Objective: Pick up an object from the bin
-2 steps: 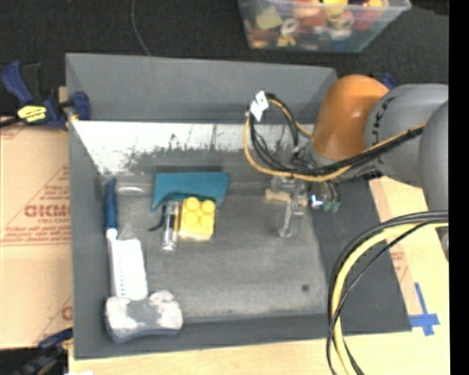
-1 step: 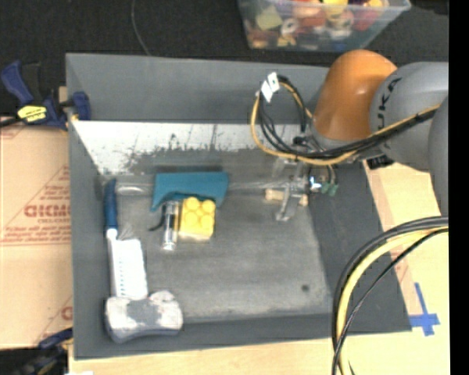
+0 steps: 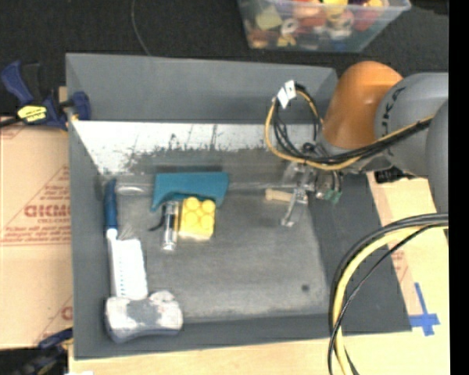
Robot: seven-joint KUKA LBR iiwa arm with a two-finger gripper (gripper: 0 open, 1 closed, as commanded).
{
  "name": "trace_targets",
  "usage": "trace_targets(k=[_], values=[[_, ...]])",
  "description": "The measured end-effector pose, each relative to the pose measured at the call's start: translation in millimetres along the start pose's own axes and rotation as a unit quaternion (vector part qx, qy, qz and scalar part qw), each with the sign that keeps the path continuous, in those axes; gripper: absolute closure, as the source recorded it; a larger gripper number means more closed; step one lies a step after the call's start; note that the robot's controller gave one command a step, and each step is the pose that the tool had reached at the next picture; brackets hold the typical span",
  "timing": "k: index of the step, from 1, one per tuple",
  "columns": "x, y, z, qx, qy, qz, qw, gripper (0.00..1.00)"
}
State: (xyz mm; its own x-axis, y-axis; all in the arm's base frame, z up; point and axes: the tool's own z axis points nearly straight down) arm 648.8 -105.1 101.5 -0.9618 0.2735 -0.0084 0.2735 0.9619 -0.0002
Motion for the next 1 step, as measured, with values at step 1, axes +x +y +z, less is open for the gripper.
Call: trace_targets(k=[1], values=[[-3.5,-22.5,30.2,-0.001,-0.0056,0.045,0.9990,0.00]])
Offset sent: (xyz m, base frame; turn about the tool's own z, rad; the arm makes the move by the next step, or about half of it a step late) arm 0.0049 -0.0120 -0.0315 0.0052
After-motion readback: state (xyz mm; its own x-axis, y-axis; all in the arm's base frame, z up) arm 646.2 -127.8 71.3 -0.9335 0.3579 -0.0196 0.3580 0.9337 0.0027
